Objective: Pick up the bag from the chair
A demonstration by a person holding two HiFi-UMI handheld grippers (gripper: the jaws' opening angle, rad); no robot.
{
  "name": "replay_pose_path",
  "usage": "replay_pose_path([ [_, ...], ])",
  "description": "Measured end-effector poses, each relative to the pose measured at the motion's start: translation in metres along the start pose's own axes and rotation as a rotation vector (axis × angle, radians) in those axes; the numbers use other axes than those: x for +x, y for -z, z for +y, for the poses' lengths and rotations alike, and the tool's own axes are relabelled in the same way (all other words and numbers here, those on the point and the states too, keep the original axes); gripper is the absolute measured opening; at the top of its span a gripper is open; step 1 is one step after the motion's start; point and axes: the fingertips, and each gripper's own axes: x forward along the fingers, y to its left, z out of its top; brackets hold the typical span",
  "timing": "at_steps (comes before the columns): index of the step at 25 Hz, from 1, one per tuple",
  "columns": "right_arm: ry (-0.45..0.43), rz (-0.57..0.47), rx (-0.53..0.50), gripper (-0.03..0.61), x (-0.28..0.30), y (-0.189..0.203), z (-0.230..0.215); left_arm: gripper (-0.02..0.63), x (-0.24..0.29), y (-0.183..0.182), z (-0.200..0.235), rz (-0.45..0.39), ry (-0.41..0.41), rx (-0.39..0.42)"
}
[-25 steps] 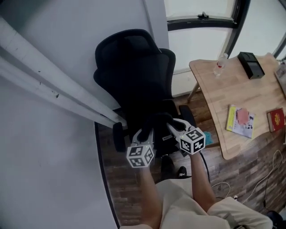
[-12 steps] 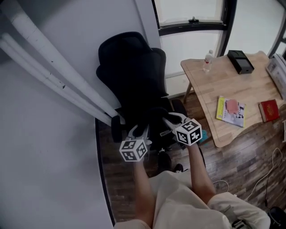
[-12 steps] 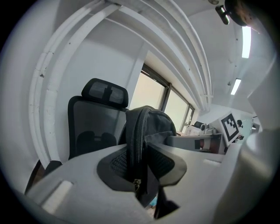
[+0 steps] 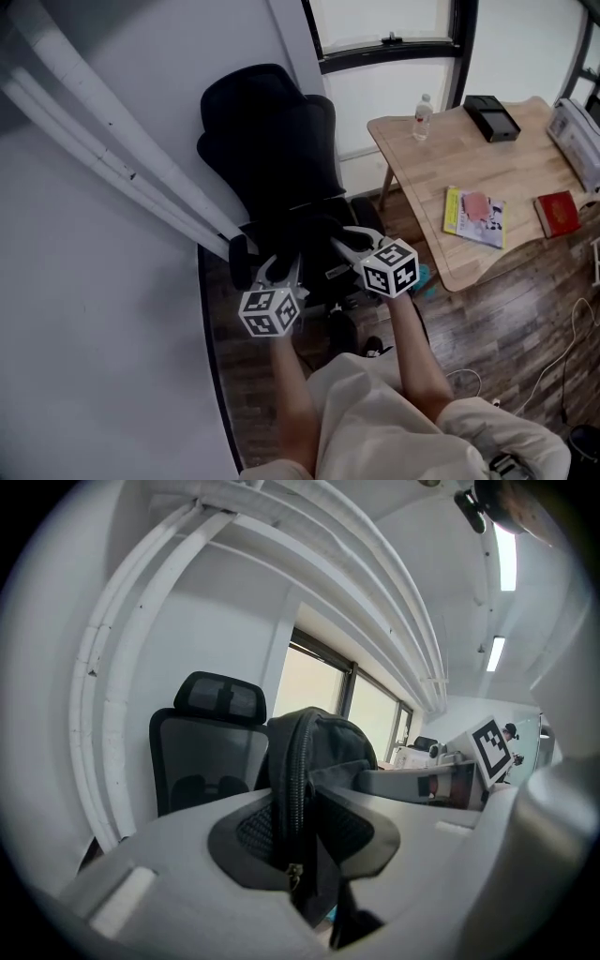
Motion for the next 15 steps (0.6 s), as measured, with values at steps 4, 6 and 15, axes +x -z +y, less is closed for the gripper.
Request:
replay_pose_path([
  [4,-0.003,-0.010,-0.037,0.081,-0.008,-0.008,0.009,0.086,-0.008,-0.007,-0.006,-0.024,0.004,0.007],
  [6,-0.008,-0.017,-0.054,0.080,-0.012,-0.013,0.012,0.086,-0.012,-0.012,-0.009,-0.042,0.010,0.011],
  [15,0.016,-0.007,-0.060,0.079,-0.016,-0.006,0.000,0.086,-0.002,-0.001,-0.015,-0.039,-0.008,-0.036],
])
